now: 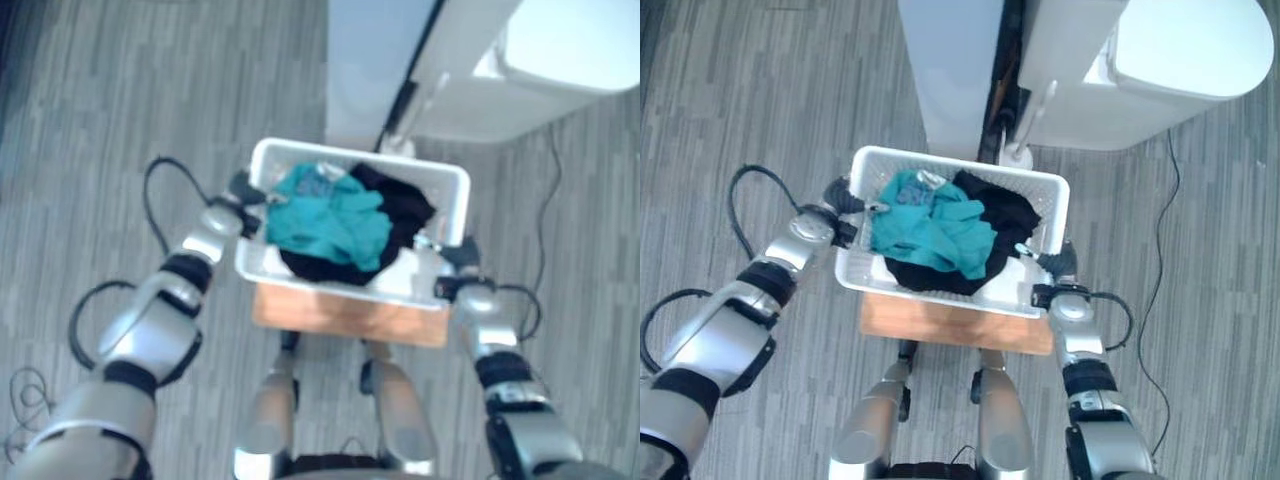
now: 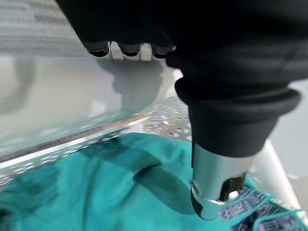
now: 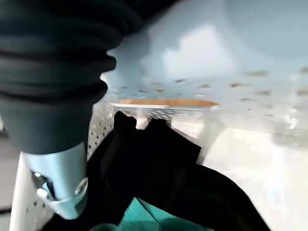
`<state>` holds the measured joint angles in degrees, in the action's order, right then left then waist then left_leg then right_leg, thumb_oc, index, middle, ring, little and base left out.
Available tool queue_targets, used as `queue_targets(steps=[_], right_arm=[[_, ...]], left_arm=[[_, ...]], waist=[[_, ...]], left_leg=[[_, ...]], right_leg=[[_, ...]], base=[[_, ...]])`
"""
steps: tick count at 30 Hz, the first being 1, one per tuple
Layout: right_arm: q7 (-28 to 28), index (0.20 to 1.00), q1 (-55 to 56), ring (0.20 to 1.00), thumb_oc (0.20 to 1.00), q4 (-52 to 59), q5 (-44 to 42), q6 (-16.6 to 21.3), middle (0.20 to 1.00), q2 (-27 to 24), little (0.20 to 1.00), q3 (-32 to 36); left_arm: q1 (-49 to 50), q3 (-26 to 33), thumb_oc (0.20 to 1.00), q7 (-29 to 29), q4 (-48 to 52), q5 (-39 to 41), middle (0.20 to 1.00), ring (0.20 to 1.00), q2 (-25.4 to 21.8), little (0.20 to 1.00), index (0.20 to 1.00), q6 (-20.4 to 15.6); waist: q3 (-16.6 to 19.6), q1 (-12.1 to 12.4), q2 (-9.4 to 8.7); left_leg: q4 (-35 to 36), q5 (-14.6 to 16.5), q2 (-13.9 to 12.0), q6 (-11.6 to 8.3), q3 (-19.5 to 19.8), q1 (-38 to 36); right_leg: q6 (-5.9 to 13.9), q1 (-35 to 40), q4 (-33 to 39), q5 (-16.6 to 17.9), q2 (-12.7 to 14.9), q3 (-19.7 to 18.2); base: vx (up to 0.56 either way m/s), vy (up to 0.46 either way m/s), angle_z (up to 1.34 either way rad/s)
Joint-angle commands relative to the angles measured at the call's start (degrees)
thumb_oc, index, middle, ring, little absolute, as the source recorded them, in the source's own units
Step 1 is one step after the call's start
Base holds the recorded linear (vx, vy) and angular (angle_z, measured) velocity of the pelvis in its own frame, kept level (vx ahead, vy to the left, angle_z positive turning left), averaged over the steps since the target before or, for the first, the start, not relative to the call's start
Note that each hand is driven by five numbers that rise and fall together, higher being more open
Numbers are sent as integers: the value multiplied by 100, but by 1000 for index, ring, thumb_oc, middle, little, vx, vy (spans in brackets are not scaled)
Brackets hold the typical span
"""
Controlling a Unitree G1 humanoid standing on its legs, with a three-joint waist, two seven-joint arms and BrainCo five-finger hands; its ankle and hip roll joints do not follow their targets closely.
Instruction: Grab the laundry basket,head to the washer,open it,put in the laundry and shut it.
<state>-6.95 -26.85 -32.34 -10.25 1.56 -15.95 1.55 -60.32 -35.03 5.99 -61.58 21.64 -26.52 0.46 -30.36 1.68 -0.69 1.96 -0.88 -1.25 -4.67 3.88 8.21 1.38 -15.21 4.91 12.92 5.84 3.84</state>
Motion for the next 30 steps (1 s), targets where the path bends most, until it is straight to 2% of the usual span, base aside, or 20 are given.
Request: queue_targets(steps=[1, 9, 10, 11, 12, 13, 14, 15, 16, 17, 19, 21, 22, 23, 25, 26, 27, 28, 29, 30], right_arm=[[303, 1000, -67, 1000, 1000, 474, -118, 162, 1000, 15, 1000, -148], [317, 1000, 143, 1000, 1000, 605, -41, 190, 1000, -95, 1000, 16], [316, 1000, 159, 1000, 1000, 589, -30, 186, 1000, -113, 1000, 34], [316, 1000, 184, 1000, 1000, 565, -5, 167, 1000, -137, 1000, 68], [310, 953, 198, 953, 953, 559, 1, 161, 953, -149, 953, 90], [290, 733, 216, 733, 733, 552, 54, 151, 733, -187, 733, 109], [278, 652, 224, 652, 652, 549, 61, 152, 652, -206, 652, 127], [264, 686, 235, 686, 686, 520, 63, 148, 686, -251, 686, 162], [264, 674, 235, 674, 674, 520, 63, 148, 674, -251, 674, 162], [262, 592, 248, 592, 592, 500, 58, 141, 592, -263, 592, 186], [271, 592, 255, 592, 592, 476, 50, 138, 592, -270, 592, 209], [257, 793, 264, 793, 793, 457, 56, 137, 793, -287, 793, 243], [250, 840, 260, 840, 840, 442, 62, 134, 840, -298, 840, 251], [250, 856, 257, 856, 856, 445, 63, 134, 856, -300, 856, 257], [257, 831, 268, 831, 831, 460, 67, 128, 831, -304, 831, 270], [266, 667, 289, 667, 667, 487, 66, 123, 667, -311, 667, 290], [264, 561, 297, 561, 561, 488, 71, 128, 561, -319, 561, 297], [259, 401, 302, 401, 401, 479, 74, 136, 401, -335, 401, 314], [245, 200, 281, 200, 200, 440, 76, 140, 200, -340, 200, 318], [237, 200, 276, 200, 200, 449, 77, 134, 200, -340, 200, 323]], left_arm=[[-836, -289, 1000, 0, -446, -66, 1000, 1000, 108, 1000, 1000, -214], [-562, -150, 1000, 115, 198, -245, 1000, 1000, -119, 1000, 1000, -272], [-500, -110, 655, 109, 233, -240, 655, 655, -132, 655, 655, -266], [-431, -105, 548, 85, 315, -234, 548, 548, -138, 548, 548, -247], [-386, -100, 335, 87, 391, -236, 335, 335, -143, 335, 335, -239], [-324, -93, 200, 72, 464, -241, 200, 200, -135, 200, 200, -227], [-297, -90, 200, 82, 530, -246, 200, 200, -146, 200, 200, -222], [-233, -106, 200, 79, 654, -261, 200, 200, -155, 200, 200, -205], [-233, -106, 200, 79, 654, -261, 200, 200, -155, 200, 200, -205], [-209, -128, 200, 77, 692, -255, 200, 200, -158, 200, 200, -195], [-180, -146, 200, 88, 744, -242, 200, 200, -180, 200, 200, -193], [-137, -153, 200, 75, 798, -244, 200, 200, -215, 200, 200, -176], [-135, -164, 200, 69, 794, -249, 200, 200, -231, 200, 200, -170], [-137, -180, 200, 67, 805, -243, 200, 200, -249, 200, 200, -165], [-125, -197, 200, 54, 830, -243, 200, 200, -260, 200, 200, -157], [-109, -230, 200, 39, 907, -266, 200, 200, -287, 200, 200, -147], [-100, -225, 200, 40, 929, -265, 200, 200, -290, 200, 200, -149], [-95, -226, 200, 49, 949, -269, 200, 200, -303, 200, 200, -152], [-99, -219, 200, 56, 973, -270, 200, 200, -315, 200, 200, -152], [-103, -220, 200, 69, 983, -271, 200, 200, -333, 200, 200, -149]], waist=[[56, 225, 244], [56, 240, 215], [56, 228, 210], [56, 221, 208], [56, 220, 207], [56, 212, 200], [56, 209, 199], [56, 203, 204], [56, 203, 204], [56, 199, 206], [56, 201, 212], [56, 208, 217], [56, 207, 214], [56, 205, 217], [56, 203, 219], [56, 201, 221], [56, 201, 225], [56, 204, 229], [56, 208, 235], [56, 208, 233]], left_leg=[[304, -357, -214, 92, 228, 172], [304, -338, -228, 90, 270, 151], [304, -340, -227, 89, 279, 155], [304, -337, -224, 88, 285, 162], [304, -337, -223, 88, 286, 163], [304, -342, -221, 90, 291, 169], [304, -343, -223, 90, 292, 171], [304, -345, -218, 92, 304, 183], [304, -345, -218, 92, 304, 183], [304, -345, -218, 93, 311, 187], [304, -346, -214, 91, 315, 193], [304, -346, -210, 91, 323, 202], [304, -346, -210, 93, 325, 205], [304, -347, -208, 93, 329, 212], [304, -346, -209, 94, 330, 213], [304, -344, -207, 94, 329, 215], [304, -347, -206, 94, 331, 218], [304, -347, -204, 93, 333, 219], [304, -344, -202, 96, 332, 221], [304, -346, -203, 96, 336, 226]], right_leg=[[345, 512, -51, -313, 299, -23], [302, 524, -69, -355, 296, -15], [299, 525, -69, -357, 295, -11], [297, 525, -62, -353, 296, -12], [295, 524, -62, -353, 294, -5], [298, 528, -54, -349, 294, 5], [298, 526, -57, -351, 294, 7], [298, 517, -57, -346, 294, 12], [298, 517, -57, -346, 294, 12], [299, 511, -62, -346, 296, 14], [297, 498, -67, -346, 297, 18], [300, 487, -74, -341, 300, 15], [301, 484, -77, -340, 302, 13], [303, 473, -76, -337, 305, 15], [303, 468, -83, -337, 310, 16], [304, 462, -87, -340, 312, 18], [304, 460, -89, -340, 313, 19], [304, 461, -89, -340, 314, 24], [302, 455, -95, -339, 314, 25], [300, 452, -94, -339, 313, 28]], base=[[7, 7, -5], [3, -1, -2], [0, 0, 0], [0, -3, 3], [0, 0, 0], [0, 0, 0], [0, 0, 0], [0, 0, 0], [-2, -1, 4], [2, -1, 3], [0, 0, 0], [3, 5, 2], [0, 0, 0], [0, 0, 0], [0, 0, 0], [0, 0, 0], [0, 0, 0], [0, 0, 0], [0, 0, 0], [0, 0, 0]])
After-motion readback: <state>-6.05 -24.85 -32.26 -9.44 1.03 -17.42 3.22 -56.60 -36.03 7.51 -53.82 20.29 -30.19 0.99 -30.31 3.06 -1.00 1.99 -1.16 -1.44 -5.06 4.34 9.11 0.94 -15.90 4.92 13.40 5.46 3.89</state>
